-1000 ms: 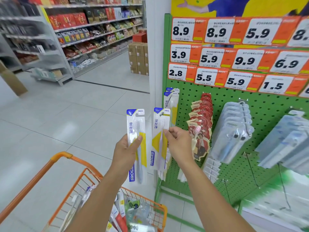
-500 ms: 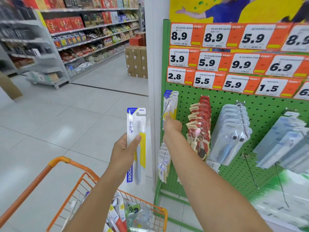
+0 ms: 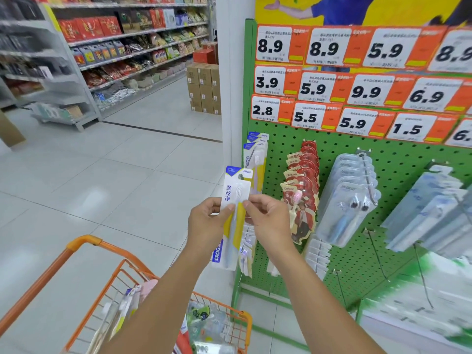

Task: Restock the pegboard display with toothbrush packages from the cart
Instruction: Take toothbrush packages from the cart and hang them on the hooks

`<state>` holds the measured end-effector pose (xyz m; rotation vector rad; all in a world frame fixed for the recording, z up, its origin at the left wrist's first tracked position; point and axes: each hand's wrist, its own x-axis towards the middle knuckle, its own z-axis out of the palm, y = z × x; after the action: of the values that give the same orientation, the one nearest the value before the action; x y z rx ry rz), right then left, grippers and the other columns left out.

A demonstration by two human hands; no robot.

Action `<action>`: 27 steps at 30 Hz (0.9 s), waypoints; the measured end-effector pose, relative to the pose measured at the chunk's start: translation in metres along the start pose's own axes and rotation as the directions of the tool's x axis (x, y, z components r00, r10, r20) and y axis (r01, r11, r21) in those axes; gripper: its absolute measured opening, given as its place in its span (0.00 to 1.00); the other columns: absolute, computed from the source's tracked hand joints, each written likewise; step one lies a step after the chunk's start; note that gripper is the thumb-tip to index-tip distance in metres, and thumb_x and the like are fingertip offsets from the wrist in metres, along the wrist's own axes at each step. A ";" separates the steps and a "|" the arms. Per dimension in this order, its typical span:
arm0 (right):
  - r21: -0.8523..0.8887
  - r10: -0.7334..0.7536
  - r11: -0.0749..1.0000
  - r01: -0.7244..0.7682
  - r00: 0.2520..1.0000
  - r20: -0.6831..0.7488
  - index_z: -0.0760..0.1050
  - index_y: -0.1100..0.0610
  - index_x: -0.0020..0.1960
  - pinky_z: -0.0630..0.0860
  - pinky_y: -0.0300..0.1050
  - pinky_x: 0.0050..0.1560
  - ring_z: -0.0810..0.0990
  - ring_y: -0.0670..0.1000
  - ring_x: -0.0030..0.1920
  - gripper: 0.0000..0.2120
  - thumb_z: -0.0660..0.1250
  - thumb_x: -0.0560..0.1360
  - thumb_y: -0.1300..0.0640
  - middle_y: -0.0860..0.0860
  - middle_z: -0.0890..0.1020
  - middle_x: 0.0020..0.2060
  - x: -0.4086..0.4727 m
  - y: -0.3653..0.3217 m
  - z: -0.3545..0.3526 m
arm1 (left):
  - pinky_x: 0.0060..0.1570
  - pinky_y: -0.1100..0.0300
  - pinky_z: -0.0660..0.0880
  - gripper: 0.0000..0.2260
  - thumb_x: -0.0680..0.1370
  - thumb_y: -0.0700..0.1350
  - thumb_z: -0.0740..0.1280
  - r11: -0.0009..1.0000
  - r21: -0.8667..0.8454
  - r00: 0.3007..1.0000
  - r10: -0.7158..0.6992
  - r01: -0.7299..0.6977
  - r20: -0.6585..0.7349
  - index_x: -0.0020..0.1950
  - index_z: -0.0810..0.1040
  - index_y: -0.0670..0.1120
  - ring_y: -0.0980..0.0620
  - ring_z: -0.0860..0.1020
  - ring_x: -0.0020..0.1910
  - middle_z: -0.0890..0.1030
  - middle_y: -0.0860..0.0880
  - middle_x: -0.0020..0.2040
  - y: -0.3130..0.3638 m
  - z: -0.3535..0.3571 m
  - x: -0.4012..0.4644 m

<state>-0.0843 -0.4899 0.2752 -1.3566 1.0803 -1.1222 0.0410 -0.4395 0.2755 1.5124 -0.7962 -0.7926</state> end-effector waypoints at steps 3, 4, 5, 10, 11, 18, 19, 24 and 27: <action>-0.034 -0.005 0.999 0.004 1.000 -0.029 0.84 0.60 0.48 0.84 0.53 0.44 0.85 0.60 0.42 0.04 0.70 0.78 0.62 0.57 0.86 0.39 0.007 0.003 0.002 | 0.45 0.53 0.80 0.02 0.78 0.44 0.72 1.000 0.016 1.000 -0.009 0.009 0.009 0.48 0.84 0.49 0.50 0.84 0.41 0.86 0.49 0.42 -0.001 0.004 0.009; -0.058 -0.012 0.998 0.010 0.999 -0.042 0.84 0.58 0.47 0.84 0.56 0.44 0.85 0.60 0.41 0.03 0.71 0.78 0.61 0.56 0.86 0.37 0.010 0.004 0.003 | 0.45 0.53 0.81 0.02 0.78 0.44 0.72 1.000 0.021 1.000 -0.021 0.021 0.014 0.47 0.84 0.49 0.50 0.84 0.42 0.86 0.49 0.43 0.000 0.005 0.013; -0.077 -0.014 0.997 0.010 0.998 -0.056 0.84 0.56 0.45 0.84 0.57 0.45 0.85 0.60 0.40 0.04 0.71 0.78 0.60 0.55 0.86 0.36 0.016 0.006 0.004 | 0.45 0.53 0.81 0.02 0.78 0.44 0.72 0.999 0.031 0.999 -0.031 0.031 0.017 0.47 0.84 0.49 0.49 0.84 0.42 0.86 0.49 0.43 0.001 0.008 0.018; -0.154 -0.007 0.988 -0.022 0.983 -0.183 0.80 0.54 0.39 0.82 0.57 0.43 0.84 0.59 0.38 0.07 0.70 0.77 0.59 0.51 0.82 0.33 0.057 0.009 0.016 | 0.48 0.59 0.76 0.07 0.78 0.45 0.70 0.979 0.196 0.995 -0.047 0.063 -0.085 0.56 0.81 0.48 0.52 0.80 0.48 0.82 0.53 0.52 0.008 0.022 0.043; -0.118 0.033 0.991 -0.058 0.979 -0.203 0.79 0.56 0.40 0.82 0.56 0.43 0.83 0.60 0.38 0.07 0.69 0.77 0.59 0.51 0.81 0.33 0.066 0.008 0.019 | 0.47 0.61 0.74 0.10 0.78 0.45 0.69 0.978 0.197 0.993 -0.049 0.069 -0.104 0.59 0.80 0.48 0.52 0.79 0.50 0.80 0.53 0.54 0.011 0.024 0.045; 0.055 0.233 0.972 -0.228 0.919 -0.318 0.79 0.56 0.45 0.80 0.48 0.45 0.82 0.56 0.43 0.03 0.68 0.77 0.61 0.52 0.82 0.40 0.118 -0.003 0.031 | 0.43 0.65 0.71 0.05 0.79 0.44 0.68 0.990 0.136 0.997 -0.021 0.031 -0.075 0.53 0.81 0.51 0.61 0.78 0.47 0.80 0.59 0.48 0.011 0.022 0.029; 0.044 0.232 0.972 -0.230 0.920 -0.315 0.79 0.56 0.45 0.80 0.49 0.47 0.83 0.57 0.44 0.02 0.68 0.77 0.60 0.52 0.82 0.41 0.121 -0.002 0.032 | 0.42 0.64 0.71 0.04 0.79 0.44 0.69 0.991 0.132 0.996 -0.022 0.033 -0.084 0.52 0.81 0.51 0.61 0.78 0.46 0.80 0.59 0.48 0.008 0.020 0.028; 0.013 0.208 0.976 -0.217 0.912 -0.354 0.75 0.59 0.57 0.74 0.44 0.51 0.80 0.55 0.51 0.11 0.70 0.78 0.55 0.52 0.80 0.52 0.115 0.000 0.037 | 0.48 0.59 0.76 0.04 0.79 0.43 0.69 0.993 0.109 0.995 -0.038 0.048 -0.095 0.52 0.81 0.50 0.56 0.79 0.48 0.81 0.56 0.50 0.000 0.002 0.026; 0.038 0.222 0.974 -0.223 0.910 -0.351 0.69 0.60 0.65 0.75 0.46 0.56 0.79 0.56 0.56 0.20 0.70 0.77 0.58 0.56 0.76 0.62 0.092 0.007 0.046 | 0.53 0.54 0.78 0.05 0.79 0.44 0.69 0.992 0.104 0.995 -0.058 0.065 -0.077 0.53 0.82 0.49 0.56 0.79 0.48 0.81 0.54 0.51 -0.007 -0.009 0.024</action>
<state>-0.0241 -0.5734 0.2727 -1.0208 1.4589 -1.2192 0.0614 -0.4542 0.2679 1.6586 -0.7499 -0.7452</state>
